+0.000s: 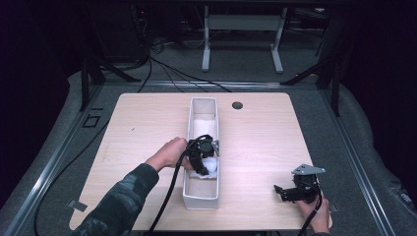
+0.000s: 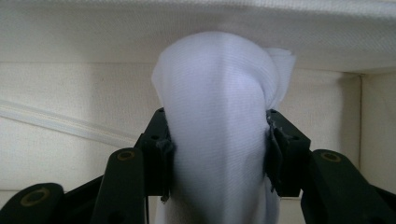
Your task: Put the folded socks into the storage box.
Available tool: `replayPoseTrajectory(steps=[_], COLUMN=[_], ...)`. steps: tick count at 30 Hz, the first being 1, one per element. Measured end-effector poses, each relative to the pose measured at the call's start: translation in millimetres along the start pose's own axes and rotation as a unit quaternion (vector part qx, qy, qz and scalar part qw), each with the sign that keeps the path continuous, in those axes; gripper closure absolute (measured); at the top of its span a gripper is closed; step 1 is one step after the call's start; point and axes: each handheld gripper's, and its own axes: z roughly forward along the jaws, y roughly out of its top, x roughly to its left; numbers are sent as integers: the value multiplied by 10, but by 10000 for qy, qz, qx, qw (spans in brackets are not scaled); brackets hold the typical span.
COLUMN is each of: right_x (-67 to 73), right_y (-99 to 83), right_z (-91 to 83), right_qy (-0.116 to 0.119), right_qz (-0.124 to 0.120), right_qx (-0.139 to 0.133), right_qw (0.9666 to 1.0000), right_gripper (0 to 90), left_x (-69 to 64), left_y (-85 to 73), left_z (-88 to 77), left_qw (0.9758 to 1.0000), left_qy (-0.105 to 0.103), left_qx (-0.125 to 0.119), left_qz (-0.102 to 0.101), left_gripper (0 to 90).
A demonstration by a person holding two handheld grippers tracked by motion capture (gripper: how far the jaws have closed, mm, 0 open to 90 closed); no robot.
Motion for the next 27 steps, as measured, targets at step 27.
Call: replayPoseTrajectory(steps=[27], right_x=[0], right_y=[0], right_z=[0], right_qy=[0], right_qz=[1], right_qx=[2], right_qw=[10000], right_gripper=[0], left_x=[-78], left_y=[-3], left_z=[-150], left_qw=[9986], left_qy=[453], left_qx=[-57], left_qz=[-278], left_gripper=[160])
